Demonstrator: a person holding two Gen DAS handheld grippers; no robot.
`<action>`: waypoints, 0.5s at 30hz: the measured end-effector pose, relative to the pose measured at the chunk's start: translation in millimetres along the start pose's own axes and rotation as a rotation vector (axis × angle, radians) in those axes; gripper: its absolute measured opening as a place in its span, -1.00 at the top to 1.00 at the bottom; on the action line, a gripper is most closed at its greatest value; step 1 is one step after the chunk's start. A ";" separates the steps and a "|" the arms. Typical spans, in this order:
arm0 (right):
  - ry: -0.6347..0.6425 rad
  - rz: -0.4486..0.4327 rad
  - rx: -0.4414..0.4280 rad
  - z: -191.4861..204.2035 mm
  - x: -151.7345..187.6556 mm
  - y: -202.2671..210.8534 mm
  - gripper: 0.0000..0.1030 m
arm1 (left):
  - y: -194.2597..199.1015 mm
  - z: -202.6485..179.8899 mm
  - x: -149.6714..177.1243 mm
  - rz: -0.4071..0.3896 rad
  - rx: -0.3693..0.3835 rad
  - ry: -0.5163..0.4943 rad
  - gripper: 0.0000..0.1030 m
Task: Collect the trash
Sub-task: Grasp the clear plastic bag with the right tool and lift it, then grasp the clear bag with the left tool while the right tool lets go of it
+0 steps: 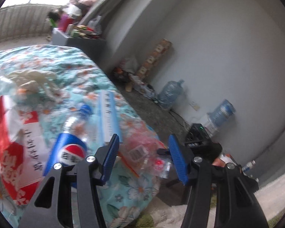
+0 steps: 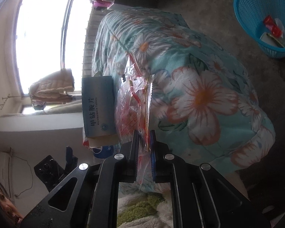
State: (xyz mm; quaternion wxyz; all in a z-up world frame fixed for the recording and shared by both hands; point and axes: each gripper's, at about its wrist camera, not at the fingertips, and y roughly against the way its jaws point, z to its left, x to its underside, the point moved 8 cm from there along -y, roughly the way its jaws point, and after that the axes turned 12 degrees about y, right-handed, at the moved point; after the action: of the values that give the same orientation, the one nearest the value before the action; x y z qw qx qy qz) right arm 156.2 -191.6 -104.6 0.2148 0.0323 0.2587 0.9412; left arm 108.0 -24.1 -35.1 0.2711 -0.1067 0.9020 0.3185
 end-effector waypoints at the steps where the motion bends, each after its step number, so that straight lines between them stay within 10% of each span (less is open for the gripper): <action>1: 0.006 0.001 0.004 2.9 0.1 0.5 0.81 | -6.8 -7.7 5.7 0.031 0.020 -0.028 -0.03; 11: 0.020 -0.004 -0.009 8.5 -2.1 10.4 0.71 | -89.0 -30.5 60.0 0.207 -0.130 -0.313 -0.25; 15: 0.025 -0.001 0.005 4.6 -3.9 7.9 0.36 | -119.1 -20.8 70.5 0.226 -0.206 -0.409 -0.33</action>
State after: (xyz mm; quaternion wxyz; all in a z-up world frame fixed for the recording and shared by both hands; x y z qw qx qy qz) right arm 157.5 -197.2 -96.5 0.2122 0.0209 0.2637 0.9407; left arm 84.3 -130.8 -122.4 0.3984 0.0342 0.7975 0.4518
